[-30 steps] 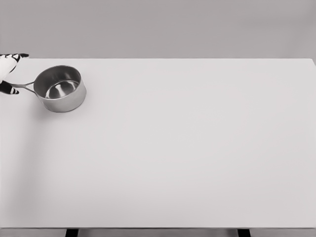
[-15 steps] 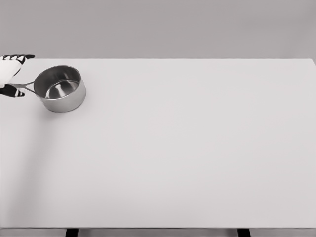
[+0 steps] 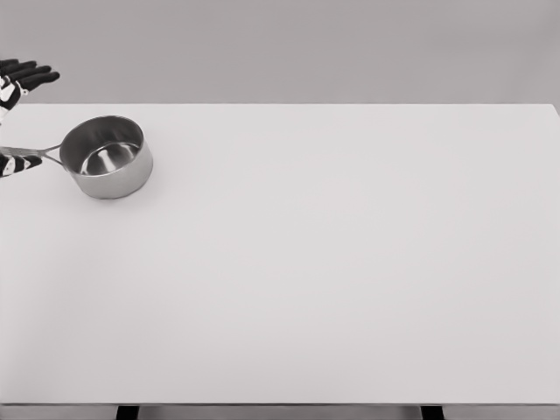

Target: Rotate pot handle

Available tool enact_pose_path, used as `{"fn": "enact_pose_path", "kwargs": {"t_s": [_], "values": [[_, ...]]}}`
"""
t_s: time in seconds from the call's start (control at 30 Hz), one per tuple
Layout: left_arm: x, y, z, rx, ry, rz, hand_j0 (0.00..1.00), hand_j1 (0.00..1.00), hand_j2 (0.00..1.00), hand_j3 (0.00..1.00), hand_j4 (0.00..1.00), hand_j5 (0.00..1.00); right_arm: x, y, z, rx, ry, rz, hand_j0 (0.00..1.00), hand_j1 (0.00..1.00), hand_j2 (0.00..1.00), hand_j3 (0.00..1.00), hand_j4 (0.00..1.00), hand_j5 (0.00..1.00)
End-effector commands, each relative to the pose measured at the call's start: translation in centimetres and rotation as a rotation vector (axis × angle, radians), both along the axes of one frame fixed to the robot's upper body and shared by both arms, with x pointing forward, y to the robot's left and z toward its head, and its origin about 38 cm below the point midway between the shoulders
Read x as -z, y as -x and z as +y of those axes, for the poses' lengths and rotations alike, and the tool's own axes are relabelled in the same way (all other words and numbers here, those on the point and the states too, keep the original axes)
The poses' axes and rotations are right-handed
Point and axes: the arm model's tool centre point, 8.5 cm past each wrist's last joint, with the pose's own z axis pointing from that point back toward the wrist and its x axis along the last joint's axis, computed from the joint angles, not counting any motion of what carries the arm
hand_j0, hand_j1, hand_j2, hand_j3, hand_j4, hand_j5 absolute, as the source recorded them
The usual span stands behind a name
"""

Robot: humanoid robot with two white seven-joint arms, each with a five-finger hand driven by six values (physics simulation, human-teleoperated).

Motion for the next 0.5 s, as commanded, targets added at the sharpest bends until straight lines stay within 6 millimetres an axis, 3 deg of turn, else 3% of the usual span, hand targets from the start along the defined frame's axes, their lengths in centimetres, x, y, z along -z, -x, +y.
{"fn": "enact_pose_path", "kwargs": {"t_s": [0.0,0.07,0.13,0.27,0.47], "values": [[-1.9,1.2,-1.0,0.115,0.055,-0.070,1.00,1.00,1.00,1.00,1.00,1.00,0.0,0.0,0.0,0.000,0.000,-0.001,1.00,1.00,1.00,1.00,1.00,1.00],[-1.3,1.3,-1.0,0.116,0.068,-0.057,1.00,1.00,1.00,1.00,1.00,1.00,0.0,0.0,0.0,0.000,0.000,0.000,1.00,1.00,1.00,1.00,1.00,1.00],[1.9,1.8,-1.9,0.140,0.072,0.042,1.00,1.00,1.00,1.00,1.00,1.00,0.0,0.0,0.0,0.000,0.000,-0.001,1.00,1.00,1.00,1.00,1.00,1.00],[5.4,1.9,-4.9,0.232,0.060,0.159,1.00,1.00,1.00,1.00,1.00,1.00,0.0,0.0,0.0,0.000,0.000,0.000,1.00,1.00,1.00,1.00,1.00,1.00],[6.2,1.9,-5.7,0.253,0.060,0.184,1.00,1.00,1.00,1.00,1.00,1.00,0.0,0.0,0.0,0.000,0.000,0.000,1.00,1.00,1.00,1.00,1.00,1.00]]}}
